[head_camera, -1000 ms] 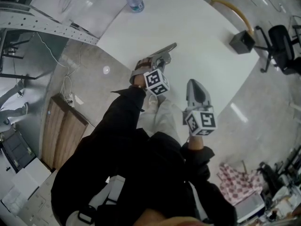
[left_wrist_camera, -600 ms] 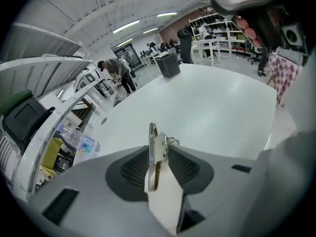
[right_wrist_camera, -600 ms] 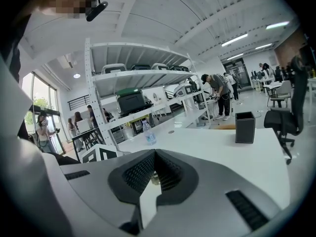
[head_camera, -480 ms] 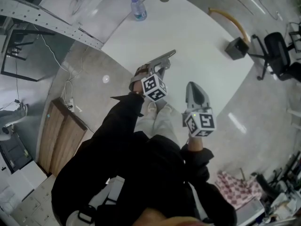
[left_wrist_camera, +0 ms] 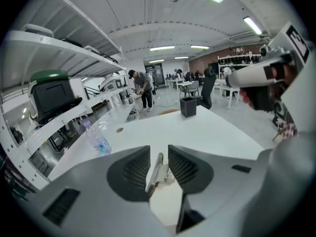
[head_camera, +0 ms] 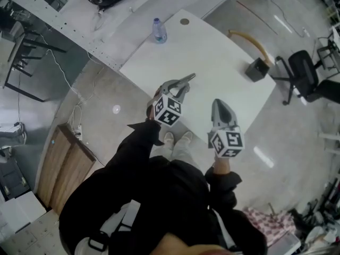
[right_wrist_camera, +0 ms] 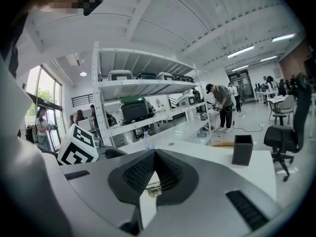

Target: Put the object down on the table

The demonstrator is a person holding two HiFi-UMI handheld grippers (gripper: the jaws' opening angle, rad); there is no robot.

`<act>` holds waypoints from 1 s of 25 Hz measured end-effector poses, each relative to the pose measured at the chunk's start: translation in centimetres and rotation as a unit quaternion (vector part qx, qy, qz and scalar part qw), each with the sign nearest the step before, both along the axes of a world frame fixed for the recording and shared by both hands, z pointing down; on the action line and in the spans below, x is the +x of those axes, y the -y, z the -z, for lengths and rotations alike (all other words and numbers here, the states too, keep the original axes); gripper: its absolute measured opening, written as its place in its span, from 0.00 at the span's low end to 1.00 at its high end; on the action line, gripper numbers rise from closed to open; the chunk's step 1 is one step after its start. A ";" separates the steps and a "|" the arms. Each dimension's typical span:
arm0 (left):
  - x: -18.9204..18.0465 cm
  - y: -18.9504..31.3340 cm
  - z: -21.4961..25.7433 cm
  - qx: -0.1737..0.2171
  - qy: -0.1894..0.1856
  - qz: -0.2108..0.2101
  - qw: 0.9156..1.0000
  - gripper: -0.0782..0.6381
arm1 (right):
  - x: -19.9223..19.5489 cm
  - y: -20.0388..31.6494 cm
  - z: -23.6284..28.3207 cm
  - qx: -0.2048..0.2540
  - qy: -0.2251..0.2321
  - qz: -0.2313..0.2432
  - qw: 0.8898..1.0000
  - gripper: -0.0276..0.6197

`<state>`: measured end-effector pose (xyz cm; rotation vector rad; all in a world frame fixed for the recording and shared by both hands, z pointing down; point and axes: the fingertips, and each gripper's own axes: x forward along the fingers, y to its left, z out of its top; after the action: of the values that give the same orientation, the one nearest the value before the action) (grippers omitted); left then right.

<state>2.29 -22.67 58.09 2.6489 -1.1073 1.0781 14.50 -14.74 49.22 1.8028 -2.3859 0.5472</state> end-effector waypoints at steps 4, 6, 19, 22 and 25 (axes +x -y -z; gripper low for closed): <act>0.0 -0.4 3.1 0.000 -0.060 0.023 0.998 0.25 | 0.0 -0.2 1.4 0.009 0.000 -0.003 1.000 0.03; -0.1 -0.5 4.4 -0.001 -0.089 0.034 0.995 0.23 | -0.1 -0.3 2.1 0.014 -0.002 -0.004 1.000 0.03; -1.3 -2.3 11.9 0.032 -0.193 0.067 0.978 0.11 | -1.6 -0.4 6.4 0.055 -0.003 0.001 0.999 0.03; -1.2 -2.9 13.1 0.032 -0.214 0.069 0.974 0.11 | -1.6 -0.6 7.2 0.062 -0.002 0.003 0.998 0.03; -1.1 -3.6 14.1 0.039 -0.223 0.067 0.972 0.11 | -1.6 -0.8 8.1 0.069 -0.005 0.003 0.998 0.03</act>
<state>1.17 -19.03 43.96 2.6325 -1.2184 0.3885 12.88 -13.91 41.16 1.8472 -2.4775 0.3811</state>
